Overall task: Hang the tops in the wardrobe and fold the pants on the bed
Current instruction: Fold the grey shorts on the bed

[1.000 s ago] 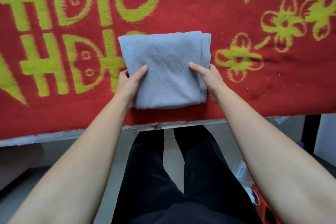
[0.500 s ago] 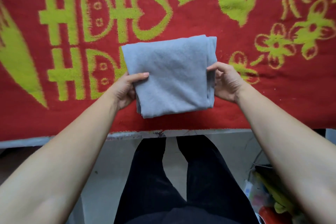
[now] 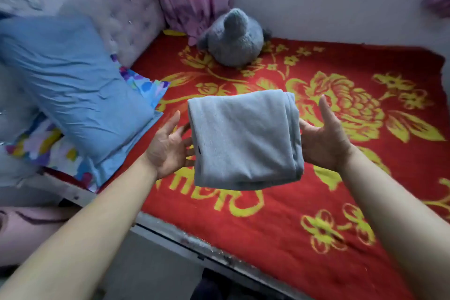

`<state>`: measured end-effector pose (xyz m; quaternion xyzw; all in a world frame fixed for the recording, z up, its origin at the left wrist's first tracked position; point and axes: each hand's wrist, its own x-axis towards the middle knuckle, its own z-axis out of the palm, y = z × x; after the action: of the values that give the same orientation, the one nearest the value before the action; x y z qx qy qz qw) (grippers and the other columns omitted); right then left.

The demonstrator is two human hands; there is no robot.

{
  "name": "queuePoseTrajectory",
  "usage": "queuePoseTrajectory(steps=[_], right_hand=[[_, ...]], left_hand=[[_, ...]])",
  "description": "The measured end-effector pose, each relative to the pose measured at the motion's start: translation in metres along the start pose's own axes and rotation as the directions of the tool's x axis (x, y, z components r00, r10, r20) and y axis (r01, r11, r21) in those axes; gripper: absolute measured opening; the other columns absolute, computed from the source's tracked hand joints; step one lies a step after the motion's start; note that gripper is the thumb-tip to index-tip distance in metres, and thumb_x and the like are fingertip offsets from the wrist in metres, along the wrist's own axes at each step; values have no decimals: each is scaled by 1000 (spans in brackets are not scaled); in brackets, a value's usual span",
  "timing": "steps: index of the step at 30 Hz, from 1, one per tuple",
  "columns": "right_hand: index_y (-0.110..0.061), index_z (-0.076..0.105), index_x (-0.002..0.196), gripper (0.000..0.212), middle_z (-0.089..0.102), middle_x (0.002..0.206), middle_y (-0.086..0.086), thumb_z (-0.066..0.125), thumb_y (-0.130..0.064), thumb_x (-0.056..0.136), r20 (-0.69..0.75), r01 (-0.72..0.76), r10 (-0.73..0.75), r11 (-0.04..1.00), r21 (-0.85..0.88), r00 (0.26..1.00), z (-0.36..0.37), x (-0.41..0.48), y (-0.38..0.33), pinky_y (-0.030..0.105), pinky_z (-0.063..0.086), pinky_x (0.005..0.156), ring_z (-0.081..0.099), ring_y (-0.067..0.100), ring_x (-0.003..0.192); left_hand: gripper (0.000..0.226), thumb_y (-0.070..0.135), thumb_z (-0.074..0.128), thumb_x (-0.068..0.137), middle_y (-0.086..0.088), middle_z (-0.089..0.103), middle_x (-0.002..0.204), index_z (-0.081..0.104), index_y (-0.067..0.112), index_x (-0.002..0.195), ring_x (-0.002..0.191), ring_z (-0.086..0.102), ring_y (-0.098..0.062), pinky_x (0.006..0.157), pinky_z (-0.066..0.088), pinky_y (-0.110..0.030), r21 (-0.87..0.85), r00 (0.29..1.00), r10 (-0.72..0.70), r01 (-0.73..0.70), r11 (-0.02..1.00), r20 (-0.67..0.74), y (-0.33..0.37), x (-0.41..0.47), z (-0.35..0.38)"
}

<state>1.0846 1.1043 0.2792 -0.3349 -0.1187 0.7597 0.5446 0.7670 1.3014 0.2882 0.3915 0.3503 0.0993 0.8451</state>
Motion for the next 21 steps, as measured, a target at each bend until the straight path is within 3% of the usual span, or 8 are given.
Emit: queuePoseTrajectory(steps=[5, 8, 12, 14, 18, 21], right_hand=[[-33, 37, 153, 94, 38, 158, 10, 53, -86, 77, 132, -26, 45, 989, -149, 990, 92, 35, -33, 61, 32, 113, 36, 41, 143], [-33, 36, 153, 95, 38, 159, 7, 49, -88, 78, 234, -23, 77, 974, -227, 969, 160, 53, -15, 60, 30, 115, 36, 39, 144], [-35, 39, 152, 93, 41, 157, 7, 48, -89, 77, 378, -21, 126, 962, -271, 917, 255, 67, 22, 59, 36, 112, 40, 38, 142], [-35, 36, 153, 94, 39, 158, 6, 49, -88, 77, 446, -30, 172, 951, -308, 878, 311, 70, 50, 59, 37, 111, 39, 37, 143], [-33, 39, 152, 94, 36, 160, 5, 53, -87, 76, 540, -52, 257, 930, -365, 801, 422, 75, 136, 61, 24, 118, 35, 39, 145], [-32, 46, 148, 92, 43, 155, 7, 58, -85, 74, 569, -61, 335, 893, -446, 751, 504, 73, 219, 60, 36, 111, 44, 37, 140]], left_hand=[[52, 75, 48, 81, 2, 61, 83, 60, 33, 109, 72, 62, -20, 70, 52, -37, -30, 960, 221, -229, 973, -174, 34, -95, -5], [55, 76, 54, 75, -3, 60, 87, 62, 31, 105, 75, 59, -22, 66, 53, -35, -23, 898, 324, -346, 938, -297, 41, -166, -24], [56, 79, 45, 82, -1, 58, 81, 58, 30, 108, 67, 58, -21, 58, 47, -31, 24, 813, 446, -472, 881, -374, 43, -277, -50], [57, 80, 43, 82, -2, 51, 85, 59, 31, 106, 70, 50, -21, 62, 40, -32, 61, 757, 494, -521, 851, -428, 36, -343, -63], [65, 82, 44, 80, -6, 57, 91, 59, 30, 116, 73, 51, -23, 65, 39, -34, 94, 614, 541, -607, 789, -575, 0, -491, -100], [69, 83, 45, 77, -7, 60, 91, 60, 28, 115, 76, 56, -24, 69, 41, -35, 117, 526, 533, -631, 767, -663, -34, -609, -122]])
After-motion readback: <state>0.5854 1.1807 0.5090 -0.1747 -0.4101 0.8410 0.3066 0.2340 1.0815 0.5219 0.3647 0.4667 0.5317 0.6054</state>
